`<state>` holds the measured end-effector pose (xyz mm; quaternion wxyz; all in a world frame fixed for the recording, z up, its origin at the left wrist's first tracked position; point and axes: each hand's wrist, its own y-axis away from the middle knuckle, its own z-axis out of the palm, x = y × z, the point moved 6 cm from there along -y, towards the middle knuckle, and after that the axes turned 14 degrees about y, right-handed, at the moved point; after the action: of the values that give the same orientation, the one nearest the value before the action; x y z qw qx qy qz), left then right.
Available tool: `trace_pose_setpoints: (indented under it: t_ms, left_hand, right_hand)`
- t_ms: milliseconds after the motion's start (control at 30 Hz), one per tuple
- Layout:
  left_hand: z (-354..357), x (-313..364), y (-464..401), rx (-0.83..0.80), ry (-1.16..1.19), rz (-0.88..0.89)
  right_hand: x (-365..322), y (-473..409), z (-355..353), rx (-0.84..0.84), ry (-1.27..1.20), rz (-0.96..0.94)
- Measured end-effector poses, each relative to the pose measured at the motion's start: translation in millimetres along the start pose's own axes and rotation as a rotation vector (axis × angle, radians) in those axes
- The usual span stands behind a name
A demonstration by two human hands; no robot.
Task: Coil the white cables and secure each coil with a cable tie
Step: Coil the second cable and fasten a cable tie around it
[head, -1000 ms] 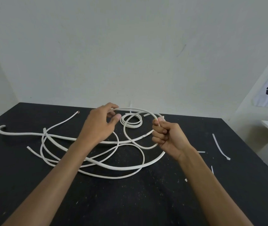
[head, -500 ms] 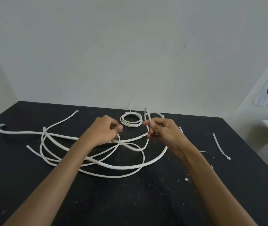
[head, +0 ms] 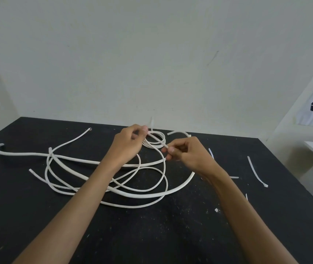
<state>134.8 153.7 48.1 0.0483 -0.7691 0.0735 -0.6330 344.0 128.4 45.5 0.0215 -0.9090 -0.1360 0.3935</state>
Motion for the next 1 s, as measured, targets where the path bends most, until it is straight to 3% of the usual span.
trace_pose_setpoints:
  t_ms: [133, 267, 300, 367, 467, 533, 633, 867, 1000]
  left_hand:
    - [3.1, -8.9, 3.1, -0.004, 0.237, -0.117]
    - [-2.0, 0.9, 9.0, -0.011, 0.298, -0.047]
    - [-4.2, 2.4, 9.5, -0.007, 0.308, -0.035]
    - [-8.3, 5.2, 9.1, 0.014, 0.331, -0.009]
    - [-20.1, 2.8, 5.4, 0.16, 0.445, -0.02]
    - [-31.7, -3.4, 2.9, 0.287, 0.568, -0.071]
    - [-43.1, -14.8, 3.8, 0.399, 0.7, -0.139]
    - [-33.1, -26.9, 6.3, 0.315, 0.773, -0.204]
    - [-21.7, -19.3, 4.6, 0.234, 0.772, -0.208]
  right_hand:
    - [-2.0, 2.6, 18.1, -0.115, 0.028, -0.02]
    - [26.3, -10.4, 16.8, 0.204, 0.111, 0.15]
    - [33.2, -11.2, 19.0, 0.226, 0.155, 0.2]
    - [43.2, -10.0, 33.7, 0.104, 0.128, 0.268]
    - [52.7, 0.2, 52.5, -0.072, -0.268, 0.322]
    - [57.7, 5.0, 52.9, -0.057, -0.514, 0.318]
    - [65.7, 6.5, 39.6, 0.041, -0.642, 0.345]
    - [61.2, 6.3, 2.4, 0.224, -0.295, 0.401]
    - [47.9, 0.6, -6.2, 0.212, -0.163, 0.369]
